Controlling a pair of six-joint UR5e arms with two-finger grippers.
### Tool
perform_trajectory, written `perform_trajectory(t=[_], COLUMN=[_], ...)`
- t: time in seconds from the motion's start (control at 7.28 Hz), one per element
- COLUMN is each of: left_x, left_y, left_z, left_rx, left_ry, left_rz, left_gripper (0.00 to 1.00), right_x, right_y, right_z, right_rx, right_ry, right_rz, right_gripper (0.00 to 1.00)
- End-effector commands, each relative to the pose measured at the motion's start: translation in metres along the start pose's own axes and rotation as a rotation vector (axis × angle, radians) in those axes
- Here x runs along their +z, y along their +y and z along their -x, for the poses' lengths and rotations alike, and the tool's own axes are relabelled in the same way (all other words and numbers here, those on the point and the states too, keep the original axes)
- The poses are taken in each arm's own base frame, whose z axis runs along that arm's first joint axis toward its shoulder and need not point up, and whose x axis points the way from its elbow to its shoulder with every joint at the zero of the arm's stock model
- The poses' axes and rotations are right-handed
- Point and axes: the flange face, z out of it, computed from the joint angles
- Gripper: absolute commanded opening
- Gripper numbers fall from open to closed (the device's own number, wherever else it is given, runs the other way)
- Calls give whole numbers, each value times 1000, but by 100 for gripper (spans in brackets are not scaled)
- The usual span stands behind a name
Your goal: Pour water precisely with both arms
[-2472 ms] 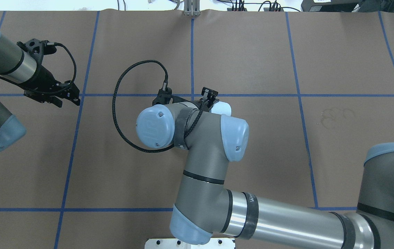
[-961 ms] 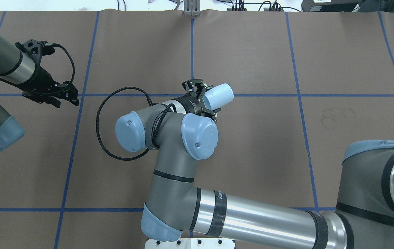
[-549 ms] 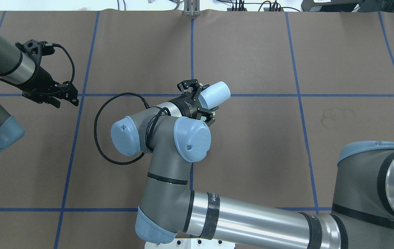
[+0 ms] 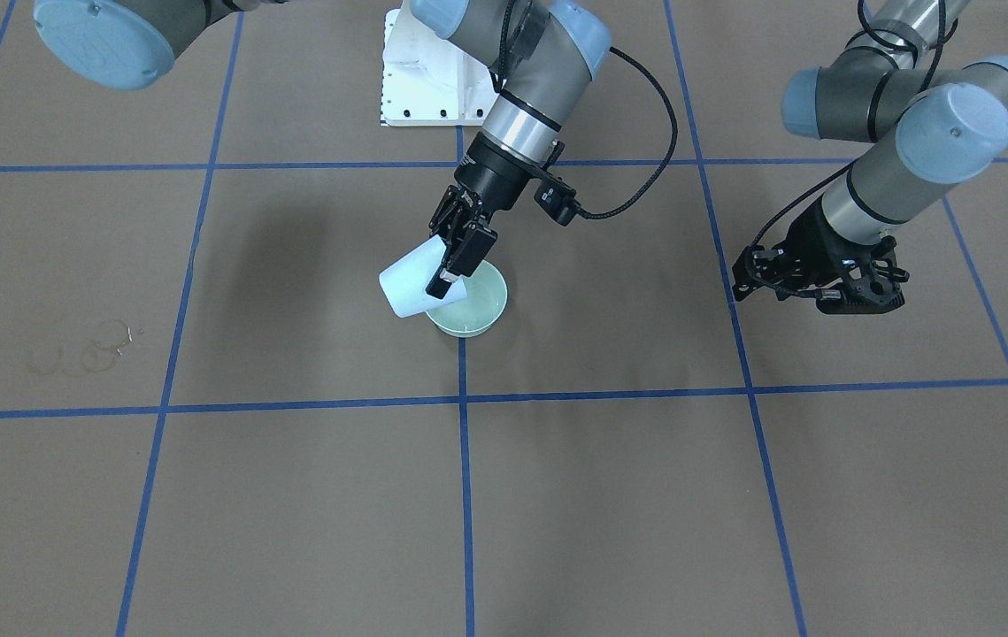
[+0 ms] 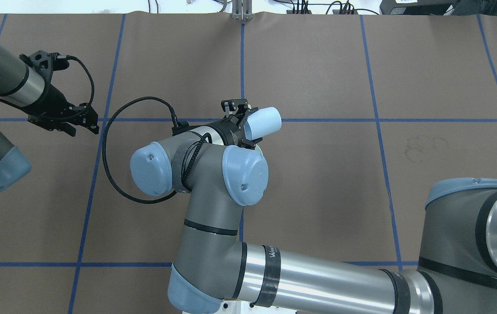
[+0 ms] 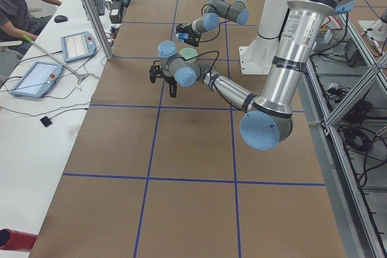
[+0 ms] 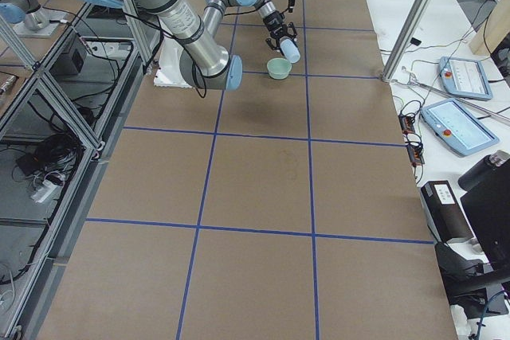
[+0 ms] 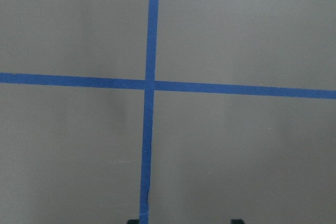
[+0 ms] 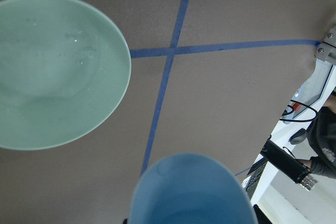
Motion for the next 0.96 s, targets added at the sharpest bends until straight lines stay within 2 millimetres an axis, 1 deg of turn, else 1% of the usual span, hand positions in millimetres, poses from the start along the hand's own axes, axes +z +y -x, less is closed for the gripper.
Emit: perform_trajectory(t=[0.0, 0.14, 0.27, 0.41, 0.55, 0.69, 0.82], left_x=[0, 0, 0, -1, -2, -2, -2], left_y=[0, 0, 0, 0, 0, 1, 1], left_z=[0, 0, -1, -2, -2, -3, -3], left_rx=[0, 0, 2, 1, 4, 5, 5], left_ry=[0, 0, 1, 2, 3, 4, 4], left_rz=[1, 1, -1, -1, -2, -3, -3], left_gripper=[66, 66, 66, 66, 66, 66, 66], right_x=[8, 43, 83, 109, 126, 148, 180], right_y=[32, 89, 151, 190, 210, 242, 284], right_z=[-10, -29, -47, -53, -44, -30, -21], right_rx=[421, 567, 649, 762, 943, 1054, 1095], right_ry=[-142, -265, -346, -401, -436, -463, -513], right_rz=[-101, -187, -233, -222, -215, -289, -326], right_gripper=[0, 0, 0, 0, 0, 0, 0])
